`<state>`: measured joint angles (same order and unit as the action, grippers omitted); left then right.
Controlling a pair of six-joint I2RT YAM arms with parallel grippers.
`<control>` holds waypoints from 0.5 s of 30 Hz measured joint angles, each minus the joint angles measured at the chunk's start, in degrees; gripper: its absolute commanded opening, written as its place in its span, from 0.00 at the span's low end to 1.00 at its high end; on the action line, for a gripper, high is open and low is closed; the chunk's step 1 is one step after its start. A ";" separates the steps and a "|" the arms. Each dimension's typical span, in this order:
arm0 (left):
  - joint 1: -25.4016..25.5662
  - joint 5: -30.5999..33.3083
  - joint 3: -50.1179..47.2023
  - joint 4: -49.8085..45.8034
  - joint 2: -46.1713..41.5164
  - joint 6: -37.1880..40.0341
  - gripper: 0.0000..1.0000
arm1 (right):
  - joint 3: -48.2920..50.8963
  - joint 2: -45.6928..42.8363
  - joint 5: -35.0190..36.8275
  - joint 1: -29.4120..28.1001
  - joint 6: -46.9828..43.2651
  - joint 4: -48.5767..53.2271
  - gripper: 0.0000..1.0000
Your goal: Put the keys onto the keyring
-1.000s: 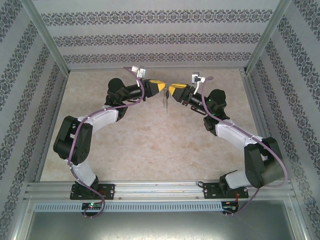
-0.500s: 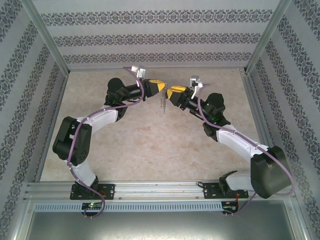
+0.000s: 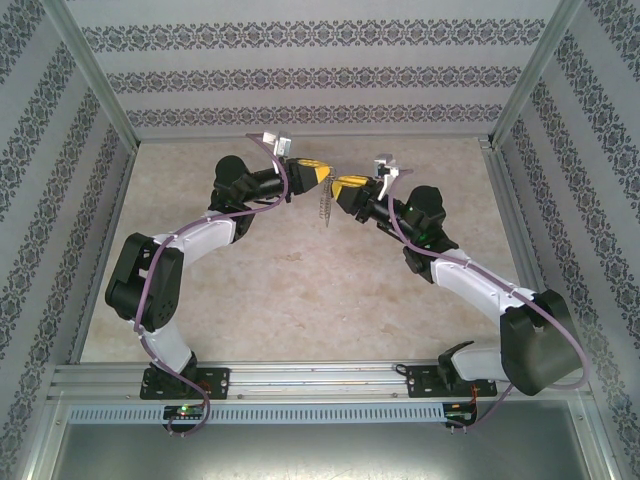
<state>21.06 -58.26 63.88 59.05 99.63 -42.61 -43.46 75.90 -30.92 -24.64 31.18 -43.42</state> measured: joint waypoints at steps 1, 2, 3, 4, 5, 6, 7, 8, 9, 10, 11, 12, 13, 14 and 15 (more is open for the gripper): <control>0.00 0.00 0.00 0.00 0.00 0.00 0.00 | -0.04 0.04 0.04 0.00 -0.07 0.04 0.26; 0.00 0.00 0.00 0.00 0.00 0.00 0.00 | -0.09 0.07 0.04 0.00 -0.15 0.17 0.24; 0.00 0.00 0.00 0.00 0.00 0.00 0.00 | -0.15 0.11 0.04 0.00 -0.17 0.33 0.21; 0.00 0.00 0.00 0.00 0.00 0.00 0.00 | -0.28 0.24 0.07 -0.02 -0.20 0.50 0.19; 0.00 0.00 0.00 0.00 0.00 0.00 0.00 | -0.39 0.33 0.07 -0.07 -0.31 0.57 0.16; 0.00 0.00 0.00 0.00 0.00 0.00 0.00 | -0.46 0.39 0.09 -0.20 -0.42 0.63 0.14; 0.00 0.00 0.00 0.00 0.00 0.00 0.00 | -0.50 0.39 0.11 -0.31 -0.57 0.81 0.11; 0.00 0.00 0.00 0.00 0.00 0.00 0.00 | -0.52 0.39 0.09 -0.42 -0.63 0.85 0.09; 0.00 0.00 0.00 0.00 0.00 0.00 0.00 | -0.59 0.39 0.15 -0.66 -0.92 0.96 0.07; 0.00 0.02 0.00 0.00 -0.02 0.00 0.00 | -0.63 0.39 0.15 -0.66 -1.18 1.09 0.05; 0.00 0.02 0.00 0.02 -0.02 0.00 0.00 | -0.63 0.39 0.15 -0.66 -1.27 1.27 0.04; 0.00 0.02 0.00 0.00 -0.04 0.00 0.00 | -0.63 0.39 0.17 -0.66 -1.44 1.44 0.02; 0.00 0.02 0.00 0.00 -0.04 0.00 0.00 | -0.63 0.39 0.24 -0.66 -1.55 1.64 0.00; 0.00 0.02 0.00 0.00 -0.04 0.00 0.00 | -0.63 0.39 0.26 -0.74 -1.66 1.73 0.00; 0.00 0.02 0.00 0.00 -0.04 0.00 0.00 | -0.68 0.37 0.26 -0.76 -1.70 1.90 0.00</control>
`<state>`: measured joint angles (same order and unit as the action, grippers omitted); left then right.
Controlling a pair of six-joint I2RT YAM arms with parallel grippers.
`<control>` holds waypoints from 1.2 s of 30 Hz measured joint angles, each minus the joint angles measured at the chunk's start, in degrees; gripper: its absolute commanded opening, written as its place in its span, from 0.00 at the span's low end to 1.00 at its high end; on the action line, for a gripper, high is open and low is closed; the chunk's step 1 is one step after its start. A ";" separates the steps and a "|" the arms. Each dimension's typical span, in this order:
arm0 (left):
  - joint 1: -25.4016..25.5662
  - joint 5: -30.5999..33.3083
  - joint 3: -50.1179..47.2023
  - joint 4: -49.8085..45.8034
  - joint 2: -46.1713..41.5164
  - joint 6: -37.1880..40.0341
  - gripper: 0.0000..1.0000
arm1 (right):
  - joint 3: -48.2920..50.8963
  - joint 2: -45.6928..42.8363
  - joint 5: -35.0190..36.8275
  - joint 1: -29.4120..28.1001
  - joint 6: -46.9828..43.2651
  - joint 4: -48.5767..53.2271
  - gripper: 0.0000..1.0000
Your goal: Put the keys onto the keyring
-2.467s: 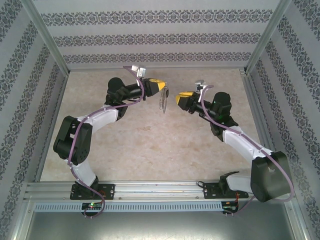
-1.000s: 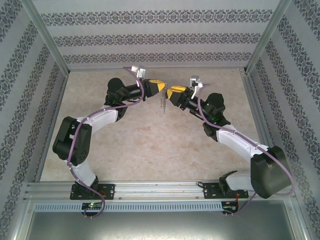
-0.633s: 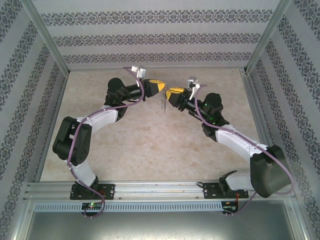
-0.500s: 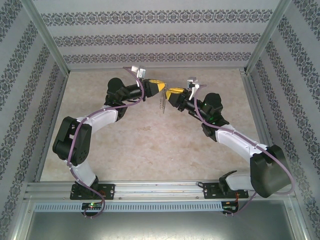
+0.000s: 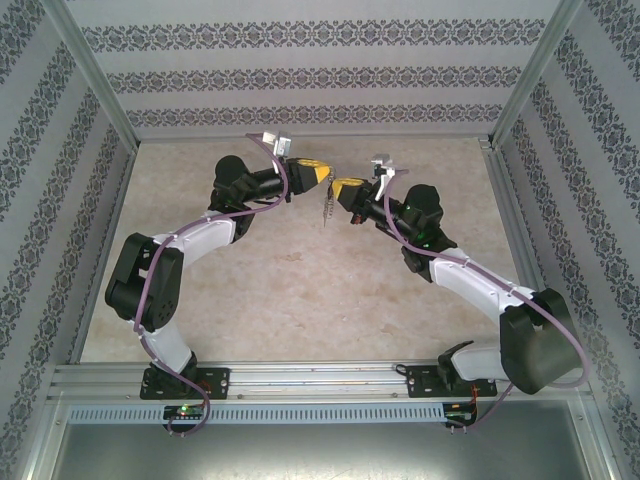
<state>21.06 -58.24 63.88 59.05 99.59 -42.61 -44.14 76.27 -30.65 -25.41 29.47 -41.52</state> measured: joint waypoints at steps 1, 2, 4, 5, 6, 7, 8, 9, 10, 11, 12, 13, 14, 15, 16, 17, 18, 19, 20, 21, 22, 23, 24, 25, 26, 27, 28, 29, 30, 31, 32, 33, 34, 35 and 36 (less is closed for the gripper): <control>0.00 0.00 0.00 0.02 0.00 0.00 0.00 | 0.00 0.00 0.02 -0.11 -0.17 0.17 0.00; 0.00 -0.02 0.00 0.00 0.00 0.00 0.00 | 0.00 0.00 0.11 -0.15 -0.39 0.26 0.00; 0.00 -0.02 0.00 0.00 0.00 0.00 0.00 | -0.07 -0.04 0.31 -0.50 -1.05 0.70 0.00; 0.00 -0.02 0.00 0.00 0.00 0.00 0.00 | -0.15 -0.11 0.50 -0.70 -1.40 1.05 0.00; 0.00 -0.04 0.00 0.00 0.00 0.00 0.00 | -0.26 -0.17 0.81 -0.98 -1.79 1.40 0.00; 0.00 -0.02 0.00 0.00 0.00 0.00 0.00 | -0.35 -0.26 1.16 -1.16 -2.19 1.77 0.00; 0.00 -0.04 0.00 0.00 0.00 0.00 0.00 | -0.50 -0.39 1.55 -1.51 -2.80 2.36 0.00; 0.00 -0.04 0.00 0.00 0.00 0.00 0.00 | -0.74 -0.55 2.14 -1.92 -3.43 2.95 0.00; 0.00 -0.04 0.00 0.00 0.00 0.00 0.00 | -0.92 -0.66 2.62 -2.25 -4.07 3.52 0.00; 0.00 -0.04 0.00 0.00 0.00 0.00 0.00 | -1.11 -0.83 3.28 -2.69 -4.74 4.07 0.00; 0.00 -0.07 0.00 0.00 0.00 0.00 0.00 | -1.25 -1.03 4.00 -3.13 -5.60 4.70 0.00; 0.00 -0.09 0.00 0.00 0.00 0.00 0.00 | -1.36 -1.18 4.61 -3.45 -6.12 5.29 0.00; 0.00 -0.17 0.00 0.00 0.00 0.00 0.00 | -1.57 -1.36 5.42 -3.85 -6.97 6.08 0.00; 0.00 -0.20 0.00 0.02 0.00 0.00 0.00 | -1.86 -1.46 6.14 -4.20 -7.67 6.82 0.00; 0.00 -0.20 0.00 0.00 0.00 0.00 0.00 | -2.08 -1.55 6.97 -4.57 -8.50 7.41 0.00; 0.00 -0.20 0.00 0.00 0.00 0.00 0.00 | -2.27 -1.62 7.61 -4.92 -9.05 7.98 0.00; 0.00 -0.22 0.00 0.00 0.00 0.00 0.00 | -2.56 -1.68 8.50 -5.29 -9.77 8.70 0.00; 0.00 -0.20 0.00 0.00 0.00 0.02 0.00 | -2.86 -1.68 9.35 -5.64 -10.45 9.31 0.00; 0.00 -0.20 0.00 0.00 0.00 0.02 0.00 | -3.08 -1.68 10.08 -5.92 -10.88 9.81 0.00; 0.00 -0.20 0.00 0.00 0.00 0.04 0.00 | -3.30 -1.70 10.95 -6.29 -11.54 10.36 0.00; 0.00 -0.17 0.00 0.02 0.00 0.07 0.00 | -3.54 -1.77 11.85 -6.64 -11.96 10.91 0.00; 0.00 -0.17 0.00 0.00 0.00 0.11 0.00 | -3.80 -1.79 12.44 -6.91 -12.37 11.45 0.00; 0.00 -0.15 0.00 0.00 0.00 0.20 0.00 | -4.11 -1.79 12.94 -7.17 -12.87 11.93 0.00; 0.00 -0.15 0.00 0.00 0.00 0.20 0.00 | -4.50 -1.79 13.33 -7.45 -13.31 12.59 0.00; 0.00 -0.17 0.00 0.02 0.00 0.20 0.00 | -4.92 -1.79 13.38 -7.54 -13.60 13.11 0.00; 0.00 -0.17 0.00 0.00 0.00 0.20 0.00 | -5.35 -1.79 13.44 -7.76 -13.90 13.62 0.00; 0.00 -0.20 0.00 0.02 0.00 0.20 0.00 | -5.79 -1.79 13.46 -7.87 -14.45 14.12 0.00; 0.00 -0.20 0.00 0.02 -0.02 0.22 0.00 | -6.08 -1.79 13.44 -7.87 -14.78 14.43 0.00; 0.00 -0.20 0.00 0.04 -0.02 0.20 0.00 | -6.32 -1.79 13.33 -7.89 -15.08 14.86 0.00; 0.00 -0.20 0.00 0.02 -0.02 0.22 0.00 | -6.40 -1.79 13.25 -7.87 -15.56 15.26 0.00; 0.00 -0.20 0.00 0.02 -0.02 0.20 0.00 | -6.40 -1.81 13.22 -7.87 -15.91 15.54 0.06; 0.00 -0.22 0.00 0.00 -0.02 0.22 0.00 | -6.36 -1.95 13.03 -7.85 -16.20 15.89 0.10; 0.02 -0.24 0.00 0.02 -0.02 0.22 0.00 | -6.25 -2.25 12.70 -7.72 -16.31 16.22 0.14; 0.02 -0.24 0.00 0.02 -0.02 0.22 0.00 | -6.01 -2.67 12.33 -7.67 -16.35 16.35 0.18; 0.11 -0.11 0.00 0.02 -0.04 0.24 0.00 | -5.38 -3.56 11.02 -7.17 -16.09 16.46 0.21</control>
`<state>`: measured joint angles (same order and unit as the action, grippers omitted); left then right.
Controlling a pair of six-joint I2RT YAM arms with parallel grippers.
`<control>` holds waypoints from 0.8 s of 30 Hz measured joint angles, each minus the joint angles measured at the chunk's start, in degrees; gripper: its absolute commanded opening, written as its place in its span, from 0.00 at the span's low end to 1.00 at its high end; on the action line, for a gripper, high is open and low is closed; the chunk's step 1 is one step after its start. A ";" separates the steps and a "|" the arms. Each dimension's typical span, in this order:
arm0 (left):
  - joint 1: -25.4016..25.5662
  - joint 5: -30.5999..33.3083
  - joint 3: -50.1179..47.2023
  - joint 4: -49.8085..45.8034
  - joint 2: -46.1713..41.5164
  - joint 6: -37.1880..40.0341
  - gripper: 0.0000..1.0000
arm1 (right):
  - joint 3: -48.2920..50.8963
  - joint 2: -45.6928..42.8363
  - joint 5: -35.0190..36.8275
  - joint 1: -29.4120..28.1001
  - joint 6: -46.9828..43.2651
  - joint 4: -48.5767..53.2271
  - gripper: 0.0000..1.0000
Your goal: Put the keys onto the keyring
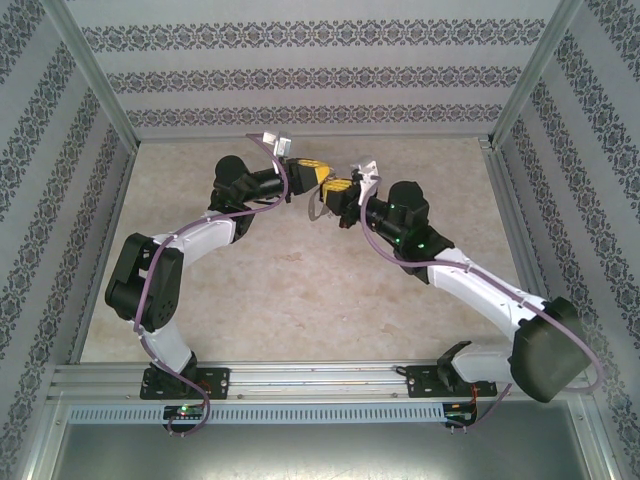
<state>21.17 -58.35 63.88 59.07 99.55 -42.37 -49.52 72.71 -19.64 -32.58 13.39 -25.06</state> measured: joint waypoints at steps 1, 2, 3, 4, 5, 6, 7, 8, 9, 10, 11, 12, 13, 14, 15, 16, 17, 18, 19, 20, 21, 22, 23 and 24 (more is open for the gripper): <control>0.11 0.02 0.00 -0.02 0.00 0.00 0.00 | 0.92 -1.22 -1.60 0.74 0.33 0.00 0.24; 0.26 0.07 0.00 -0.02 0.00 0.00 0.00 | 1.77 -2.23 -2.99 1.42 0.55 -0.28 0.25; 0.44 0.07 0.00 0.00 0.00 0.00 0.00 | 2.95 -3.58 -4.90 2.78 1.38 -1.11 0.25; 0.55 0.07 0.00 0.00 0.00 0.00 0.00 | 4.26 -5.01 -6.86 4.76 2.58 -2.34 0.26; 0.61 0.09 0.00 0.00 0.00 0.00 0.00 | 5.09 -5.88 -8.13 6.34 3.32 -3.26 0.26; 0.63 0.07 0.00 0.00 0.00 -0.02 0.00 | 5.88 -6.78 -9.40 8.31 4.63 -4.39 0.26; 0.63 0.09 0.00 0.00 0.00 0.00 0.00 | 6.32 -7.37 -10.29 9.97 5.86 -5.31 0.26; 0.63 0.09 0.00 0.02 0.00 -0.02 0.00 | 6.56 -7.78 -10.86 11.32 6.86 -6.14 0.26; 0.63 0.07 0.00 0.00 0.00 -0.02 0.00 | 6.62 -8.02 -11.34 12.33 7.85 -6.84 0.26; 0.63 0.09 0.00 0.02 0.00 -0.02 0.00 | 6.62 -8.13 -11.69 13.07 9.03 -7.69 0.26; 0.63 0.07 0.00 0.00 0.00 -0.02 0.00 | 6.62 -8.13 -11.85 13.53 9.77 -8.33 0.26; 0.63 0.09 0.00 0.02 0.00 -0.02 0.00 | 6.62 -8.09 -11.96 13.94 10.60 -8.83 0.26; 0.63 0.07 0.00 0.02 0.00 -0.02 0.00 | 6.62 -7.87 -12.00 14.34 11.52 -9.33 0.26; 0.63 0.07 0.00 0.02 0.00 -0.02 0.00 | 6.62 -7.52 -12.09 14.58 12.22 -10.03 0.26; 0.63 0.09 0.00 0.02 0.00 -0.04 0.00 | 6.60 -6.82 -12.44 14.88 13.31 -11.10 0.26; 0.63 0.07 0.00 0.02 0.00 -0.04 0.00 | 6.47 -5.84 -12.92 15.19 14.43 -12.17 0.26; 0.63 0.09 0.00 0.04 0.00 -0.04 0.00 | 6.34 -4.81 -13.27 15.23 15.37 -13.29 0.26; 0.63 0.09 0.00 0.04 0.00 -0.07 0.00 | 6.21 -3.39 -13.90 15.34 16.61 -14.82 0.26; 0.63 0.07 0.00 0.04 0.00 -0.07 0.00 | 6.10 -1.90 -14.67 15.41 18.03 -16.35 0.26; 0.63 0.09 0.00 0.04 0.00 -0.07 0.00 | 6.05 -0.61 -15.45 15.50 19.37 -17.90 0.26; 0.63 0.09 0.00 0.04 0.00 -0.07 0.00 | 6.01 0.83 -16.31 15.52 20.87 -19.58 0.26; 0.63 0.09 0.00 0.04 0.00 -0.07 0.00 | 5.99 2.19 -17.27 15.56 22.45 -21.40 0.26; 0.63 0.07 0.00 0.04 0.00 -0.09 0.00 | 5.97 3.19 -17.84 15.56 23.71 -22.97 0.26; 0.63 0.07 0.00 0.04 0.00 -0.09 0.00 | 5.92 4.42 -18.60 15.56 25.31 -25.05 0.26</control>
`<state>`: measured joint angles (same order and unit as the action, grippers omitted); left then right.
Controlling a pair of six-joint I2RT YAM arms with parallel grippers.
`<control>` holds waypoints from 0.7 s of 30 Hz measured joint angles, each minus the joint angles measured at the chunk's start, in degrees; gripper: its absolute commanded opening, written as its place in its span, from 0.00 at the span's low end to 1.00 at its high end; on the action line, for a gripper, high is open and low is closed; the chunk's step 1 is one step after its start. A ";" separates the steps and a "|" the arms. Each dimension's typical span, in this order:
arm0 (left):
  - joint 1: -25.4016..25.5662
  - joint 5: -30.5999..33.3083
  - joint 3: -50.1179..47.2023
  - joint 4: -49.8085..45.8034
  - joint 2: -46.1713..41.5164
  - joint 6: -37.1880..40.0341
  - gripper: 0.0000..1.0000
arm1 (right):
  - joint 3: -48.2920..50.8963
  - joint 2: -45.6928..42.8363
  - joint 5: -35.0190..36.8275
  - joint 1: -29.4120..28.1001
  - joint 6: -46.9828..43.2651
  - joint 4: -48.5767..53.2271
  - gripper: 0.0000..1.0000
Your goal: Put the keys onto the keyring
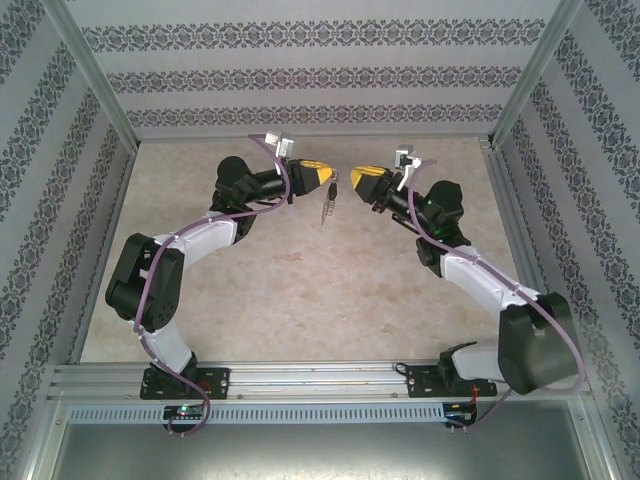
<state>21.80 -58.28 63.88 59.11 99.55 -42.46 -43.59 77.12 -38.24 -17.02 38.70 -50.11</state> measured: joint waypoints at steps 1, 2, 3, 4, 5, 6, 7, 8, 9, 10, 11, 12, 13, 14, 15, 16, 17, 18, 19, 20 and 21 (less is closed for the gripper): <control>0.00 0.00 0.00 0.00 0.00 0.02 0.00 | -0.09 1.11 -0.61 0.00 1.60 -1.99 0.26; 0.00 0.00 0.00 0.00 0.00 0.02 0.00 | -0.17 2.03 -1.11 0.00 2.97 -3.78 0.26; 0.00 0.00 0.00 0.00 0.00 0.02 0.00 | -0.28 2.84 -1.57 0.00 4.33 -5.64 0.26; 0.00 0.00 0.00 0.00 0.00 0.02 0.00 | -0.31 3.56 -1.86 0.00 5.62 -7.48 0.26; 0.00 0.00 0.00 0.00 0.00 0.02 0.00 | -0.35 4.09 -2.10 0.00 6.51 -8.87 0.26; 0.00 0.00 0.00 0.00 0.00 0.02 0.00 | -0.48 4.76 -2.38 0.00 7.76 -10.51 0.26; 0.00 0.02 0.00 0.00 0.00 0.02 0.00 | -0.59 5.40 -2.64 0.00 8.85 -11.96 0.26; 0.00 0.02 0.00 0.00 0.00 0.02 0.00 | -0.61 5.90 -2.82 0.00 9.64 -13.22 0.26; 0.00 0.02 0.00 0.00 0.00 0.02 0.00 | -0.63 6.38 -2.93 0.00 10.62 -14.47 0.27; 0.00 0.02 0.00 0.00 0.00 0.02 0.00 | -0.63 6.86 -3.04 -0.02 11.21 -15.61 0.27; 0.00 0.04 0.00 0.00 0.00 0.02 0.00 | -0.66 7.41 -3.06 -0.11 12.02 -16.70 0.27; 0.00 0.04 0.00 0.00 0.00 0.02 0.00 | -0.72 7.98 -3.08 -0.22 12.59 -17.70 0.27; 0.00 0.04 0.00 0.00 0.00 0.02 0.00 | -0.76 8.61 -3.06 -0.46 13.27 -18.67 0.27; 0.00 0.04 0.00 0.00 0.00 0.02 0.00 | -0.83 9.16 -3.06 -0.66 13.70 -19.39 0.27; 0.02 0.04 0.00 0.00 0.00 0.02 0.00 | -0.90 9.75 -3.06 -0.92 14.12 -20.04 0.27; 0.02 0.04 0.00 0.00 0.00 0.02 0.00 | -0.92 10.25 -3.06 -1.27 14.56 -20.52 0.26; 0.07 0.04 0.00 0.00 0.00 0.02 0.00 | -0.92 10.62 -3.06 -1.55 14.95 -20.98 0.26; 0.13 0.07 0.00 0.00 0.00 0.02 0.00 | -0.92 11.06 -3.06 -1.81 15.28 -21.55 0.26; 0.22 0.07 0.00 0.00 0.00 0.02 0.00 | -0.92 11.47 -3.06 -2.01 15.50 -22.21 0.26; 0.31 0.07 0.00 0.00 0.00 0.02 0.00 | -0.92 11.82 -3.06 -2.16 15.72 -22.73 0.25; 0.39 0.04 0.00 0.00 0.00 0.02 0.00 | -0.92 12.15 -3.06 -2.38 16.15 -23.26 0.25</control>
<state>22.20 -58.24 63.88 59.11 99.55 -42.44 -44.51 89.27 -41.30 -19.40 54.85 -73.36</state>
